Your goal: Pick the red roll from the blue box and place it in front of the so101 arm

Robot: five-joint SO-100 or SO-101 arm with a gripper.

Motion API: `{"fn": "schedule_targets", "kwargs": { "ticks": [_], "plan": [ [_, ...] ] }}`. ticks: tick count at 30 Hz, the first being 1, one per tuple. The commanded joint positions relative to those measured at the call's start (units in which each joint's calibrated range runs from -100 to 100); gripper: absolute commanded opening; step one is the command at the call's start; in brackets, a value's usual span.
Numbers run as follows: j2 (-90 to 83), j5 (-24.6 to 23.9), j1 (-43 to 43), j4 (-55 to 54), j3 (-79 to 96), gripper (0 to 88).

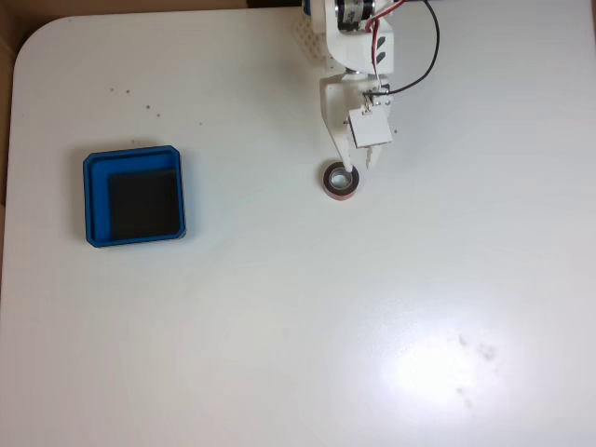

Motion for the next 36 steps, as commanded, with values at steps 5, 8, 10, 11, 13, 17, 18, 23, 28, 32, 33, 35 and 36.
{"fn": "schedule_targets", "kwargs": {
  "ticks": [5,8,10,11,13,17,18,23,28,32,33,35,36],
  "plan": [
    [-18.30,0.31,-0.57,-0.52,12.34,11.3],
    [-23.99,0.31,-0.57,-0.52,15.85,11.3],
    [-26.58,0.31,-0.57,-0.52,18.00,11.3],
    [-27.67,0.31,-0.57,-0.52,18.99,11.3],
    [-29.34,0.22,-0.57,-0.52,20.79,11.3],
    [-31.35,0.13,-0.57,-1.10,24.11,11.3],
    [-31.35,0.13,-0.57,-1.84,24.74,11.3],
    [-31.35,0.22,-0.57,-8.36,28.61,11.3],
    [-31.35,0.22,-0.57,-9.84,30.67,11.3],
    [-31.18,0.04,-0.57,-9.60,30.76,11.3],
    [-31.09,0.31,-0.57,-9.60,30.76,11.3],
    [-31.09,0.31,-0.57,-9.60,30.76,11.3],
    [-31.09,0.31,-0.28,-9.60,30.76,11.3]
  ]
}}
